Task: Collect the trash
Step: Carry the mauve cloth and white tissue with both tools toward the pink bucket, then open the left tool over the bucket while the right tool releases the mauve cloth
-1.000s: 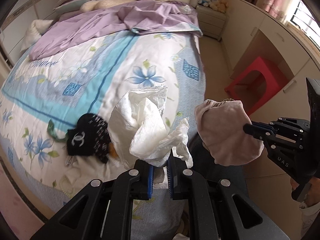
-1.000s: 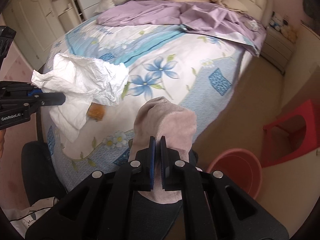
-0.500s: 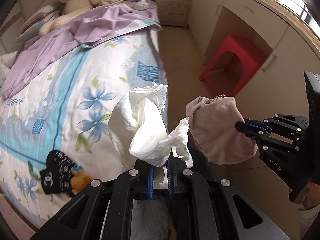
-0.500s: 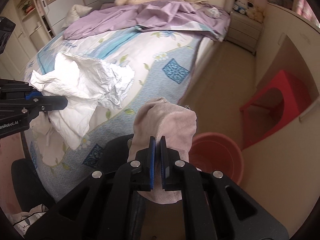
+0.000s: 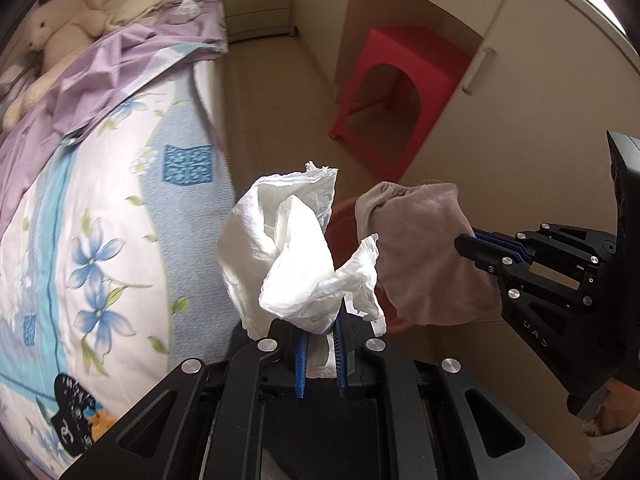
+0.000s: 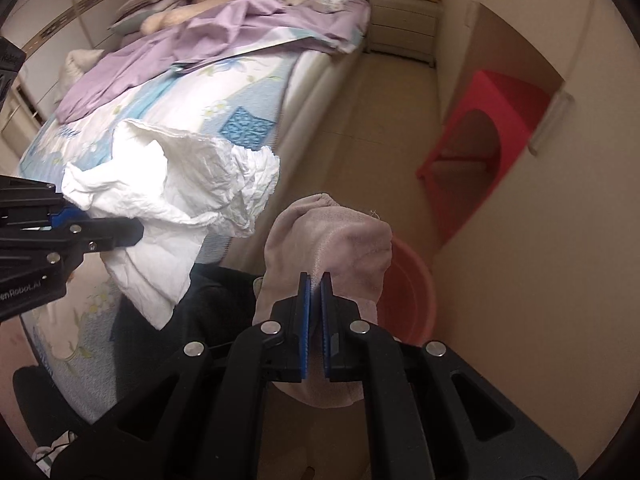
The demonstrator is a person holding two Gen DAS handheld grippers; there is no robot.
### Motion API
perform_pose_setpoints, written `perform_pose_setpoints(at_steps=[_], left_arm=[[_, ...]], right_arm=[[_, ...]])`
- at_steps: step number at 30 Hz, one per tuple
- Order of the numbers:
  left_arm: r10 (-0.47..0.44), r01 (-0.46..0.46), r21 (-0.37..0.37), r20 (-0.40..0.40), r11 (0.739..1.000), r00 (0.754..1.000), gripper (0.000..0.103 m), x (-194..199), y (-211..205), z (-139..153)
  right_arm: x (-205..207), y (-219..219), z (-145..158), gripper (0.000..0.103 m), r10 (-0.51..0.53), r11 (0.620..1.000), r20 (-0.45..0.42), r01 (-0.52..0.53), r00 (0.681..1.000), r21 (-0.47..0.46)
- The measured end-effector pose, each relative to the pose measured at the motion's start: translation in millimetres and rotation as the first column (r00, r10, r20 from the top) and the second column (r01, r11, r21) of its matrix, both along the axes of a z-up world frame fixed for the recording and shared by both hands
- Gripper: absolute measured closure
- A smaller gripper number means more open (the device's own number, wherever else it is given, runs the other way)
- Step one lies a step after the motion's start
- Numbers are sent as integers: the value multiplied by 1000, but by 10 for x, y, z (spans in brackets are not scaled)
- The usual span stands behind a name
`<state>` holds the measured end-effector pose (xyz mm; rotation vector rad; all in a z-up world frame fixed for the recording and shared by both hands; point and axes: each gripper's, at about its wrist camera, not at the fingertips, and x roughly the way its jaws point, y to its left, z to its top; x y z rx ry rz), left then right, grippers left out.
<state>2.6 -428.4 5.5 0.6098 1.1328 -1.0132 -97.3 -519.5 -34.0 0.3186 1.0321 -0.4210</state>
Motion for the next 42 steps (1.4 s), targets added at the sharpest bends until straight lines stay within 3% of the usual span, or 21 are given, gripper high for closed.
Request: perform_pose_setpoints(at_steps=[9,18,20,22,27,31,37,40,42], left_arm=[[-99,99,40,-18,994,995,91,-238,-565,-268],[-129,130,60,-19,990,991,82,-301,-887,-465],[-121,121,61,-5,991,993,63,-295,-904,-472],[-113,111,56,24,992,993,53,-294,-904,-451],[-71,69,43,54,997,996,39,-166,-855,-412],[-31,29,31,81,999,996,17,-79,-763,-380],[10,-12,16,110,1000,994,5,36,-622,-321],[41,-43,10,135,999,990,5,81,-512,-254],[57,-58,7,139,998,989,5,130,-439,-241]], right_arm=[[-237,-333,-264,99,-119,992,-13,120,993,25],[-354,-506,-444,99,-168,985,-40,169,985,29],[-367,-528,-472,99,-176,984,-43,177,983,34],[-372,-542,-497,99,-179,983,-49,180,983,33],[-316,-590,-576,99,-186,981,-57,188,981,40],[-239,-579,-663,99,-171,984,-65,173,983,41],[-160,-612,-805,96,-170,984,-61,173,984,51],[-127,-620,-844,93,-183,982,-55,185,982,45],[-105,-610,-852,79,-189,981,-51,191,981,37]])
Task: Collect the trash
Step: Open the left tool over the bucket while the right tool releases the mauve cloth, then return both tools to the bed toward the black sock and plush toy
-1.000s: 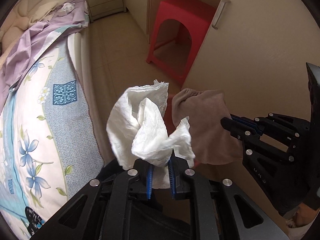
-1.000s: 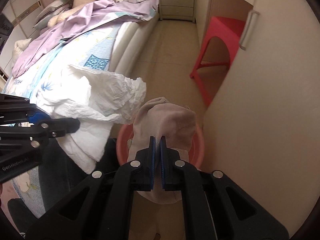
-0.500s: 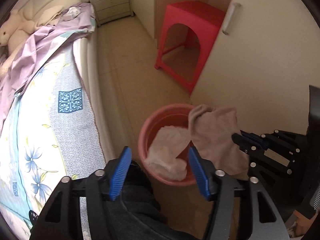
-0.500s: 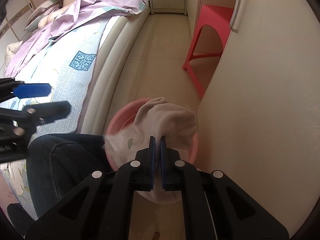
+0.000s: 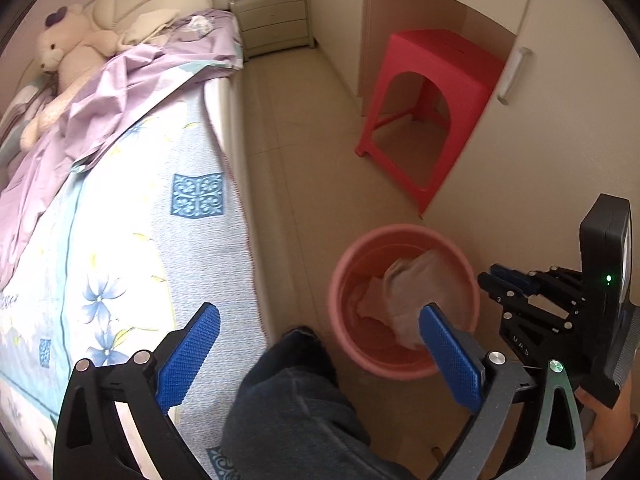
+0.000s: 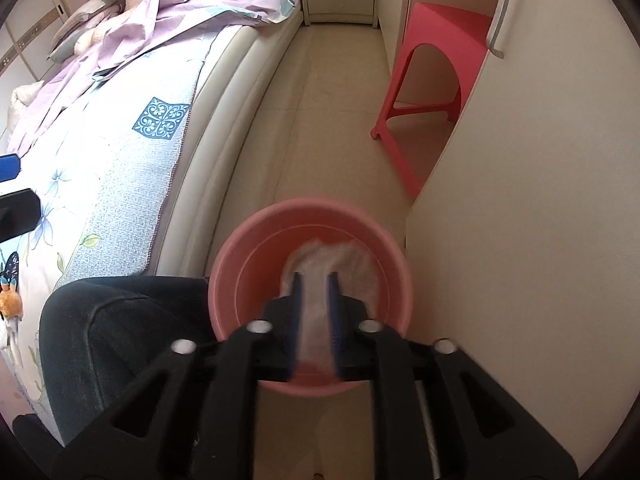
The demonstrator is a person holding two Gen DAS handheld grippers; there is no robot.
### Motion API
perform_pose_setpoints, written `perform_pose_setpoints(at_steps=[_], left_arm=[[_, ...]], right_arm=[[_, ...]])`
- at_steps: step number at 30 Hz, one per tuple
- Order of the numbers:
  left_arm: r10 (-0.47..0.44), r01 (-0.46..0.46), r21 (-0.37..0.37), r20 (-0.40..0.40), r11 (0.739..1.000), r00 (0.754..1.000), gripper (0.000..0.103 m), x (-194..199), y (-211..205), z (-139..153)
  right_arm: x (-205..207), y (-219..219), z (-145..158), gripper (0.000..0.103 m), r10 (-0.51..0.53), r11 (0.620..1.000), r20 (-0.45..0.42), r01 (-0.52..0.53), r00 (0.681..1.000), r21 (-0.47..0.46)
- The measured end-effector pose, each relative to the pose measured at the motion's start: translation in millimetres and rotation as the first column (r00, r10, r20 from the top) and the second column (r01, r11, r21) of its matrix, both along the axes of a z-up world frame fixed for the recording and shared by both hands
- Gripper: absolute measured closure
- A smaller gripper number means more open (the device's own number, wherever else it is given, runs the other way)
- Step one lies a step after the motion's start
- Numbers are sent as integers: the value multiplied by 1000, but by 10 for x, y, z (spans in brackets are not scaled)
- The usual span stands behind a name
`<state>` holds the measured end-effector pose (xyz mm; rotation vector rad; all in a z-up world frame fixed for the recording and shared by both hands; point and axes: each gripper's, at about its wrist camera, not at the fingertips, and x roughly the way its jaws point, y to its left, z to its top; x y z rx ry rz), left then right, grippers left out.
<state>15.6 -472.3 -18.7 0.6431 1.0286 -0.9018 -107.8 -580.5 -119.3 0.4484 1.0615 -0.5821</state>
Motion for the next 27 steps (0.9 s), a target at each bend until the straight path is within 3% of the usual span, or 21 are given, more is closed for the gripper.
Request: perform_pose_setpoints(at_steps=[1,11,16,18,27], left_arm=[[10,-10,-1,1,1000,1000,5,25,47,6],[98,-98,-34,23,995,995,5,175,470,105],[152,-151,-45,26,988,988,5,261,713,170],[188,-186,-59,18,981,982,5,303,865,208],[307,-306,-79,8,949,952,5,435,1476,263]], right_arm=[[8,5,0,70,-4,1000,4,4,1000,-3],[220,209,87,67,39,999,37,-40,999,25],[329,402,205,64,68,996,107,-74,992,48],[398,492,287,57,93,994,129,-99,987,39],[762,1032,587,56,234,972,157,-235,959,-14]])
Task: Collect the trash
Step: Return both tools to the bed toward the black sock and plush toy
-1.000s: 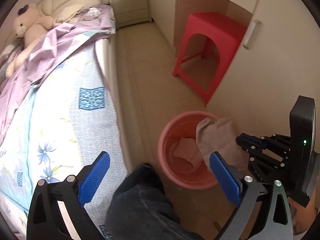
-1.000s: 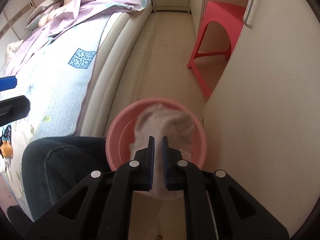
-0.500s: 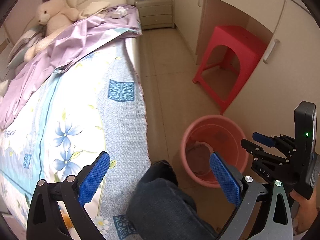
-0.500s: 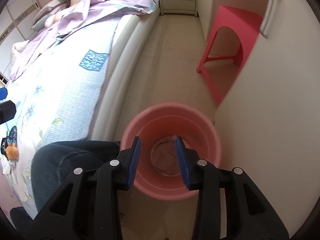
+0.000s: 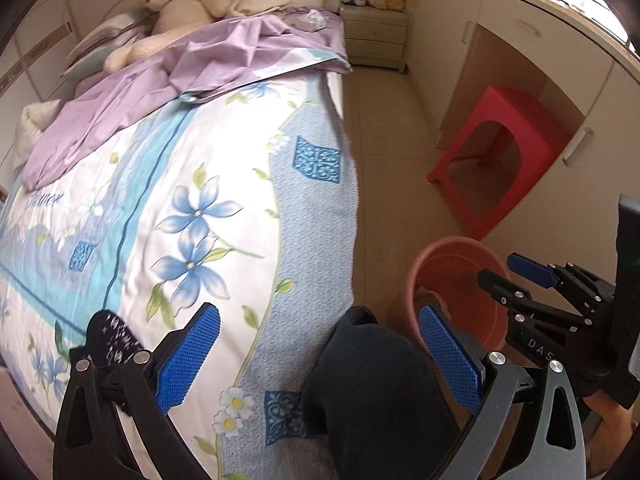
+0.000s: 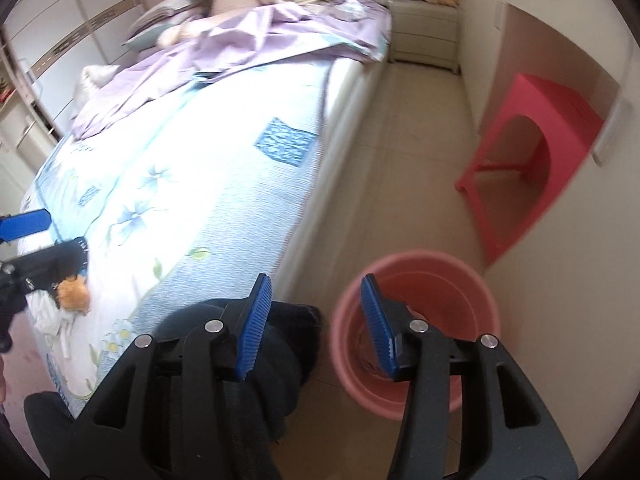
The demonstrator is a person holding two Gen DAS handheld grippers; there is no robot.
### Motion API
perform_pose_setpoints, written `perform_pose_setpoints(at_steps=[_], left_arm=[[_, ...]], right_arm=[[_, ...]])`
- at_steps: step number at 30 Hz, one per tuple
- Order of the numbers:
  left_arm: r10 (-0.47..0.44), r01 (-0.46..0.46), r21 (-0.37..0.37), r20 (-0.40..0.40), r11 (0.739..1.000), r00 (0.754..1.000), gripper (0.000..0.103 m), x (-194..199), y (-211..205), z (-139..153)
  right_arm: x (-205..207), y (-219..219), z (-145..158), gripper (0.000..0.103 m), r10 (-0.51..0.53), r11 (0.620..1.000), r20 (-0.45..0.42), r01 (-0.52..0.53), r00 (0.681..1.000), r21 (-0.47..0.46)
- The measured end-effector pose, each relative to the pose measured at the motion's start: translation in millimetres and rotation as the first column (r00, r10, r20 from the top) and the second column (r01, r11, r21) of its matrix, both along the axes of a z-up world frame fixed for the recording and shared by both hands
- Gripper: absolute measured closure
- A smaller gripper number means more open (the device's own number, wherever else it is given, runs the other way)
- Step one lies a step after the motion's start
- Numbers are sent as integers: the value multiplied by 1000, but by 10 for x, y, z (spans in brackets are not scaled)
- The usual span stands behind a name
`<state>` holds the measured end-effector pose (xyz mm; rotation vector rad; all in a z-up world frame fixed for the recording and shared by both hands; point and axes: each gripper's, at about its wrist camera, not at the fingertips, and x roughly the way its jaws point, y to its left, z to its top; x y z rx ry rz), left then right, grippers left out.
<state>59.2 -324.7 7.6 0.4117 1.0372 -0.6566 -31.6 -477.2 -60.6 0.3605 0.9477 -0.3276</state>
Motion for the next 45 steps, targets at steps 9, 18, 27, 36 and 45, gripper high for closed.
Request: perform_pose_setpoints(at_steps=[9,18,27,36,45], left_arm=[[125,-125,1,0,992,992,5,117,680,22],[241,-241,22,15,970,970,5,130,1304,21],[323,-323,13,-4,946,946,5,105,1799,-13],[414,-414,9,-14,910,910,5,45,2359,-58],[490,-490,23,-25,872,871,5,24,2879,-113]], right_arm=[[345,565,167,56,129,992,20,-128,991,-9],[576,1113,278,55,246,969,31,-245,969,-17],[726,1627,360,55,346,938,26,-345,938,-31],[832,2085,366,55,432,901,3,-432,902,-38],[943,2482,324,52,506,862,-14,-506,863,-31]])
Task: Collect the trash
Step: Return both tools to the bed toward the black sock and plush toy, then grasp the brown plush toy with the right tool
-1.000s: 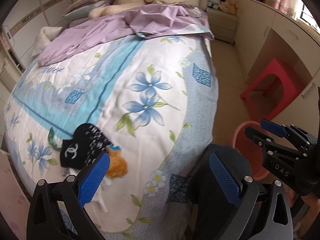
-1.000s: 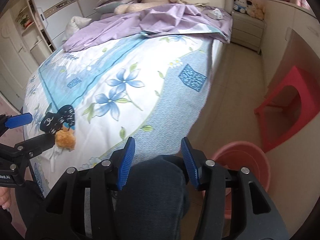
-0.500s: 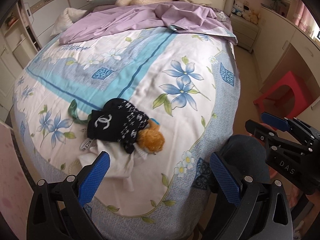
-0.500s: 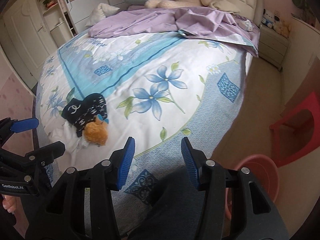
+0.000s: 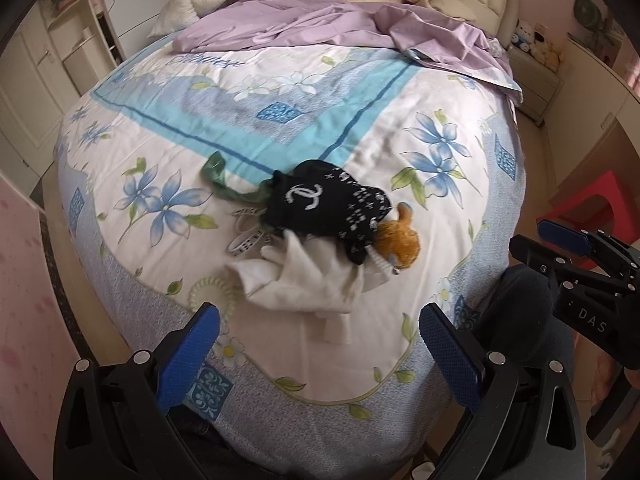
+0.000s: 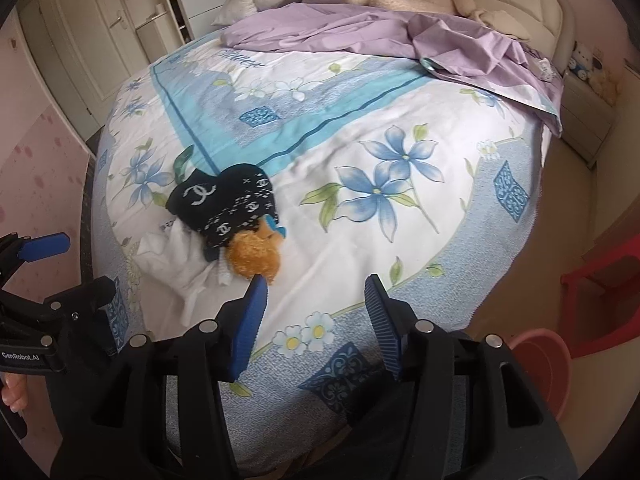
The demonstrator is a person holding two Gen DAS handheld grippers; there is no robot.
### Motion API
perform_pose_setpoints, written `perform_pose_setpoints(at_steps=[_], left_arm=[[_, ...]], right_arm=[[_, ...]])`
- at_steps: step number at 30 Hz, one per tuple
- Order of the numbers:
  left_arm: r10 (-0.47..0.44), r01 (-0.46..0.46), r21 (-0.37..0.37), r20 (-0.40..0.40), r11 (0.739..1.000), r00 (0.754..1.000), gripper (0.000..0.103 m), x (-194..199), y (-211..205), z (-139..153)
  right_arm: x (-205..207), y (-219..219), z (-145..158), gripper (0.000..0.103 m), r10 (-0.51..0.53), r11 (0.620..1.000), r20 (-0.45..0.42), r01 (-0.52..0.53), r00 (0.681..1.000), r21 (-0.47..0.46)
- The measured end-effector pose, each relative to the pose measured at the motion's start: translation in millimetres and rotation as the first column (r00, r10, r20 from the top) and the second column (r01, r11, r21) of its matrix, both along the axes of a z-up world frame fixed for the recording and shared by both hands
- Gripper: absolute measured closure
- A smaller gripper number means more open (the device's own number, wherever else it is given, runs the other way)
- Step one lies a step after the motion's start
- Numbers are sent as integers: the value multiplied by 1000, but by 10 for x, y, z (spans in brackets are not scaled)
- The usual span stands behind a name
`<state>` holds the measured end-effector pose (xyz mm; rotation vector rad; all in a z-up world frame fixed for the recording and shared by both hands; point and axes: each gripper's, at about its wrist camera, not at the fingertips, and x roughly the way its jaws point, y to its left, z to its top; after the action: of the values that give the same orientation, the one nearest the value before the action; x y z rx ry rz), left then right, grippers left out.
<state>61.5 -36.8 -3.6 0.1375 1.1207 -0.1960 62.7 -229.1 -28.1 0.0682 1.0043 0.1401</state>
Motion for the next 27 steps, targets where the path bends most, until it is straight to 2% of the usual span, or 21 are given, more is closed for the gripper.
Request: perform_pose_setpoints(at_steps=[12,27], left_arm=[[70,-70,-18,-26,997,997,5,122,345,-106],[34,-37,-45,-63,998,997,5,478,292,-327]], right_arm=[[131,279,-227,52,60,998,-61,-61,996,-4],[553,543,-632,50,101,995,-131,-97,986,34]])
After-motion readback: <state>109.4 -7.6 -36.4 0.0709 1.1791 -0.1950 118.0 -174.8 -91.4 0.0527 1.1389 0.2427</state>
